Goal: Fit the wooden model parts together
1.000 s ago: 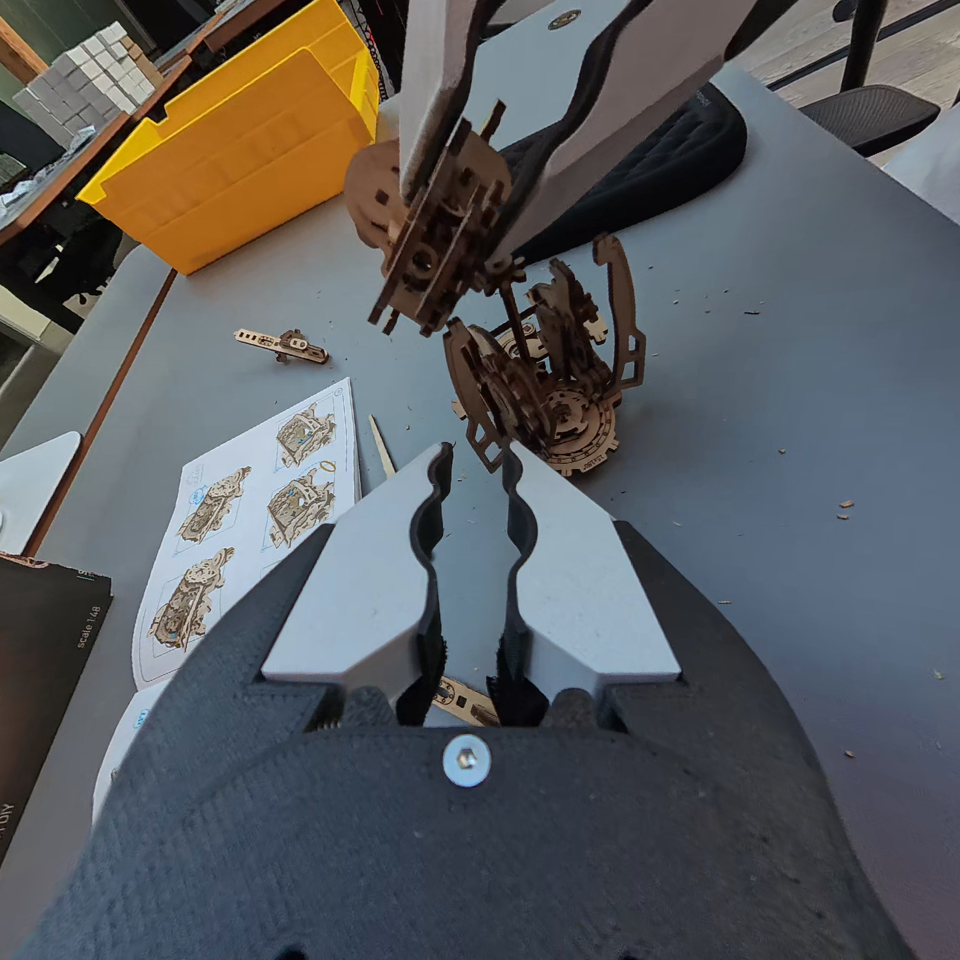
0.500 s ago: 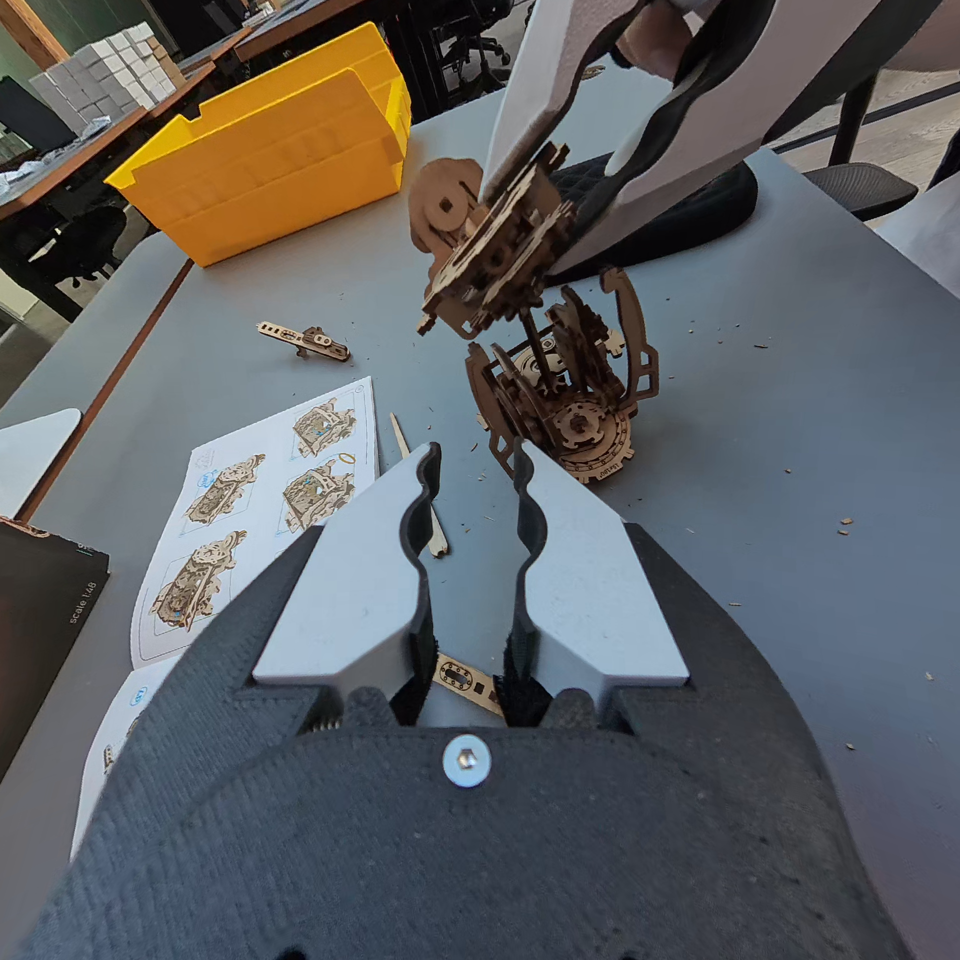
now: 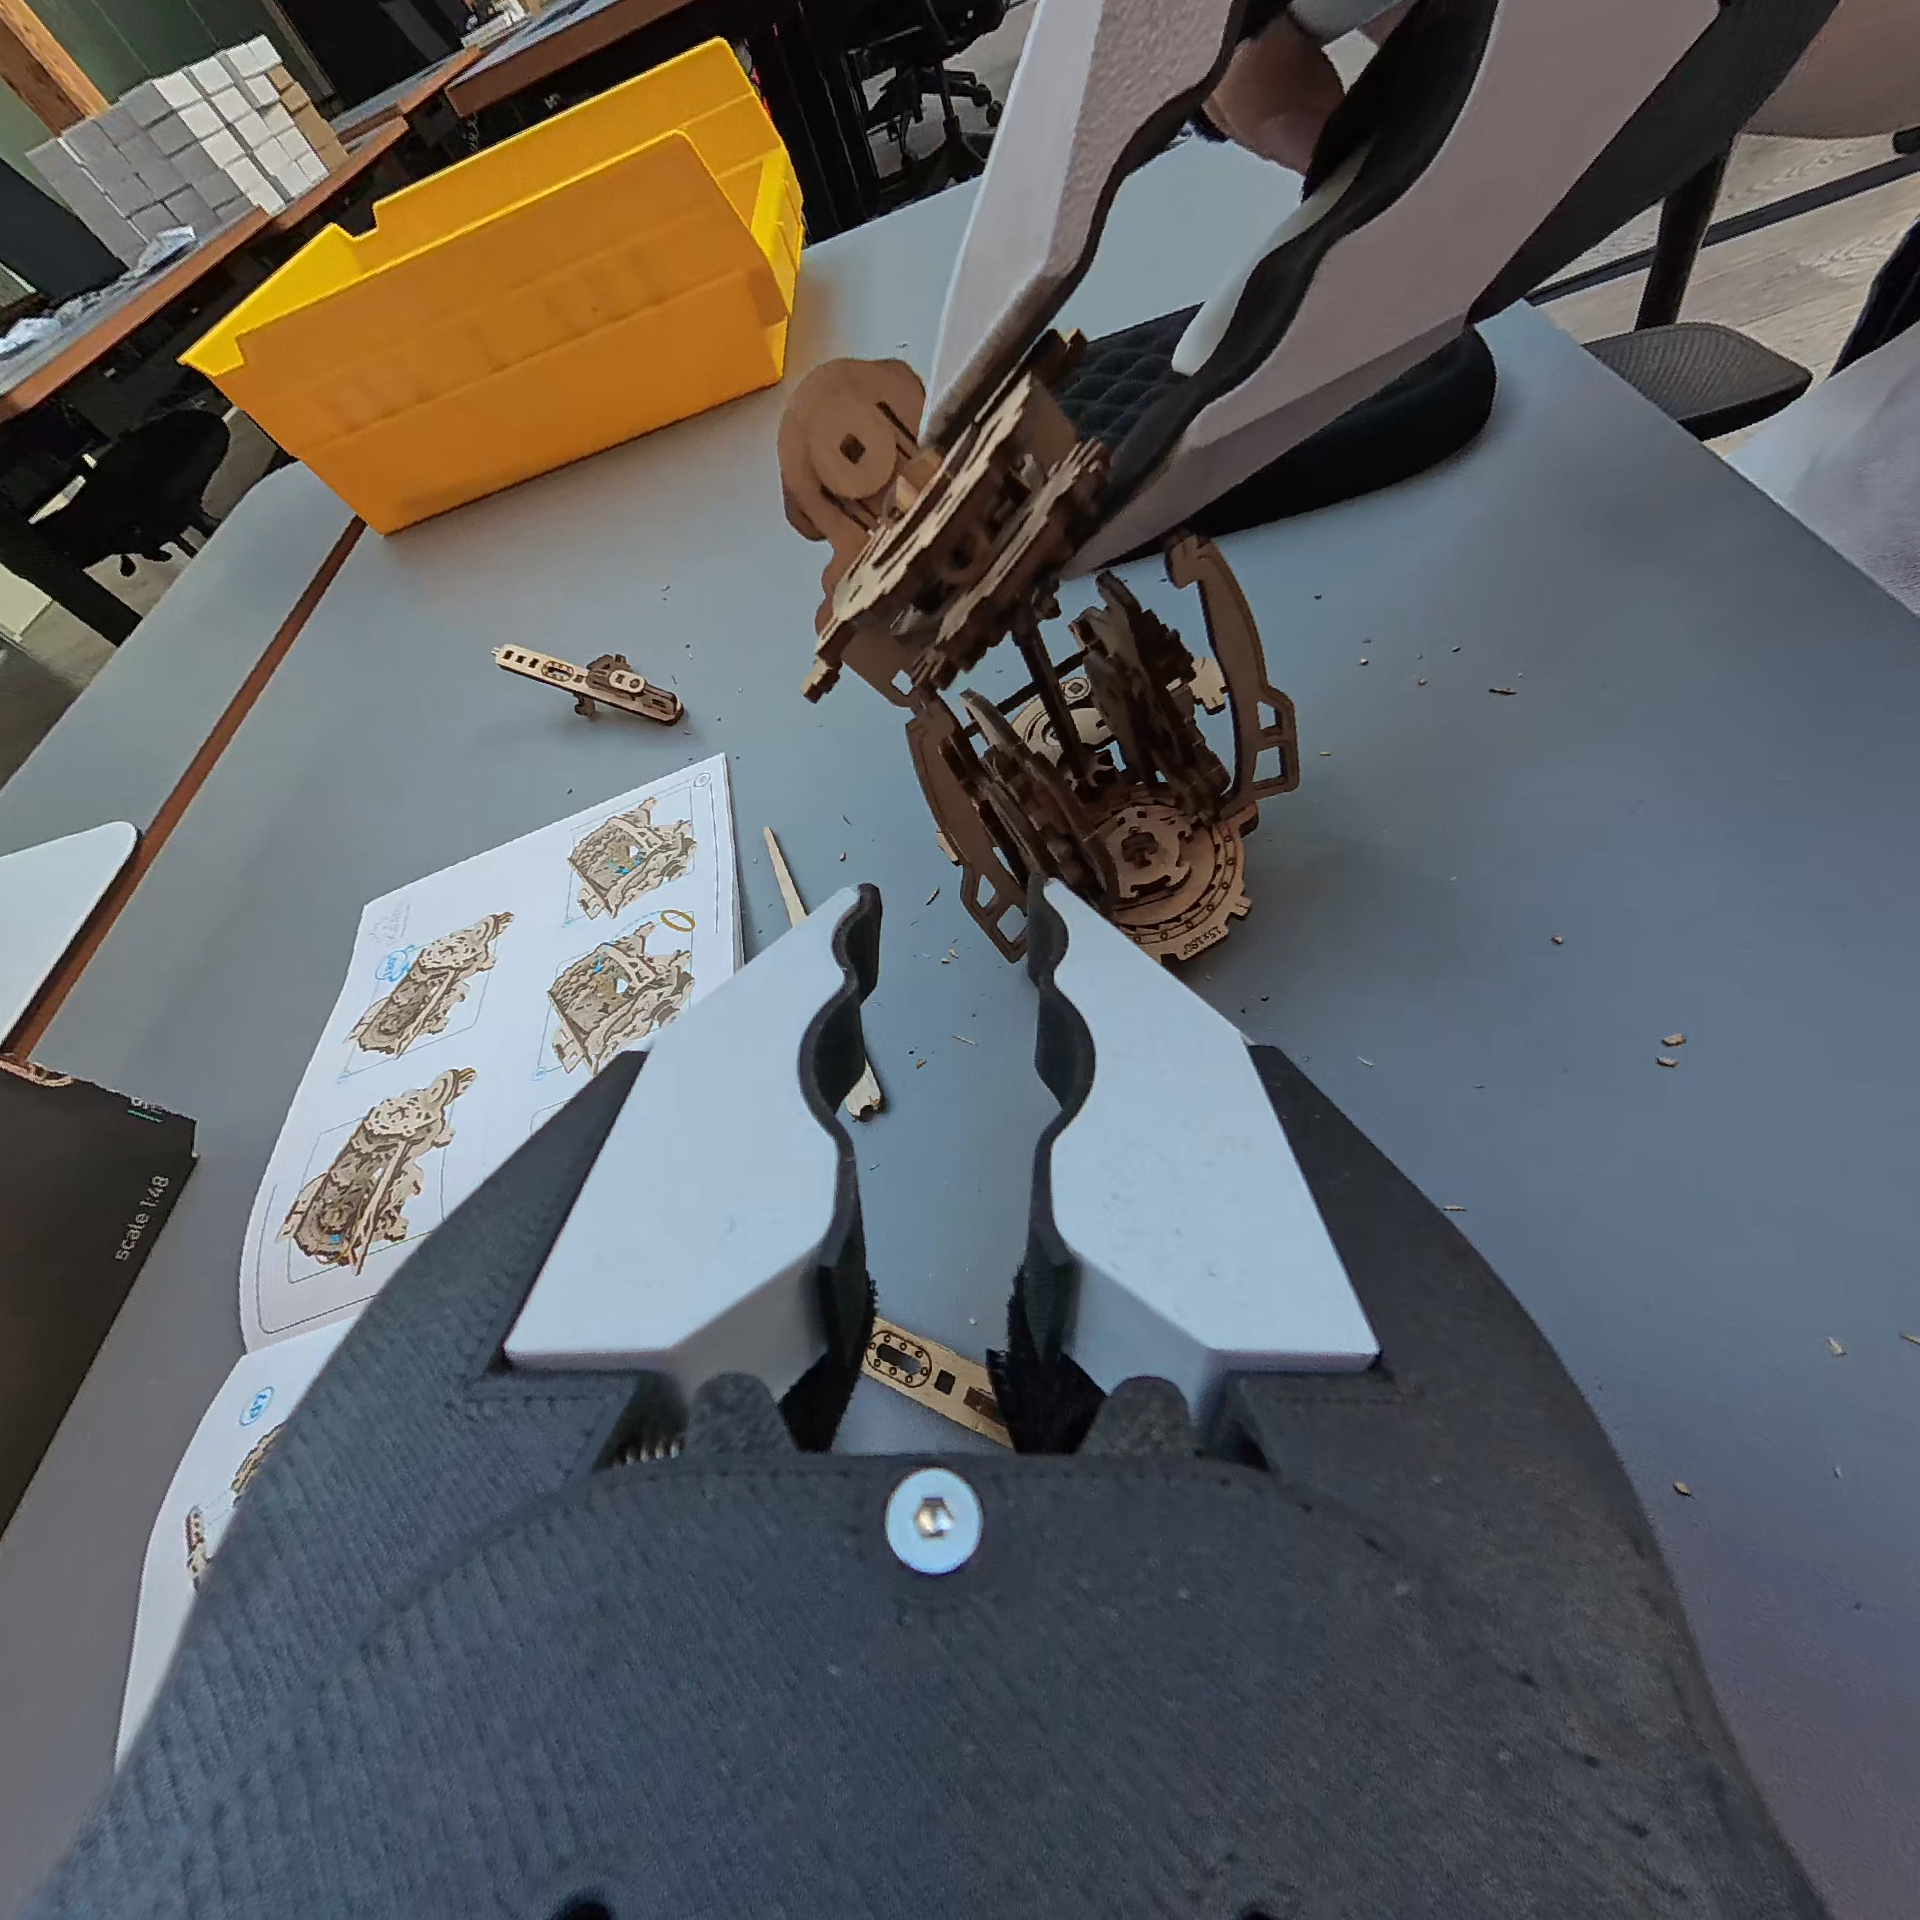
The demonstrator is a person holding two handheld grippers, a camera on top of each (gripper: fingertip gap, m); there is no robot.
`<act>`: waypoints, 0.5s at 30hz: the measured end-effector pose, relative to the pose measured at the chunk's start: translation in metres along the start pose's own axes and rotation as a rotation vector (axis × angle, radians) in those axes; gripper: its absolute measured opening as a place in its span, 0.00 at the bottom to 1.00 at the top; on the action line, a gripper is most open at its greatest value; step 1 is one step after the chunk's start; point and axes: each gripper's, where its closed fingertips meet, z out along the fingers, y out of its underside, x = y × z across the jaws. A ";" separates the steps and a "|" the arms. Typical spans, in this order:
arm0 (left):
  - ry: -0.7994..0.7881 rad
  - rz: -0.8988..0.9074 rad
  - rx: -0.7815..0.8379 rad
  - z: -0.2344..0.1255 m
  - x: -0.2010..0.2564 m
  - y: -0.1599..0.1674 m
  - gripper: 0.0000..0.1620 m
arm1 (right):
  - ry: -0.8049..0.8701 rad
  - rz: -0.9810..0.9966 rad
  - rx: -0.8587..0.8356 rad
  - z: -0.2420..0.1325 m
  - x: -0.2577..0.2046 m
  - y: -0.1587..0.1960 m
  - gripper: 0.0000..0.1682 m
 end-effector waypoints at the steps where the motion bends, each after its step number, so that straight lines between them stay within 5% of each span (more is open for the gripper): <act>1: 0.001 -0.001 -0.001 0.000 0.000 0.000 0.16 | -0.004 0.001 0.001 0.000 0.000 0.000 0.12; 15: 0.006 0.014 -0.004 0.002 0.004 -0.001 0.16 | -0.023 -0.061 -0.063 -0.003 -0.003 -0.006 0.12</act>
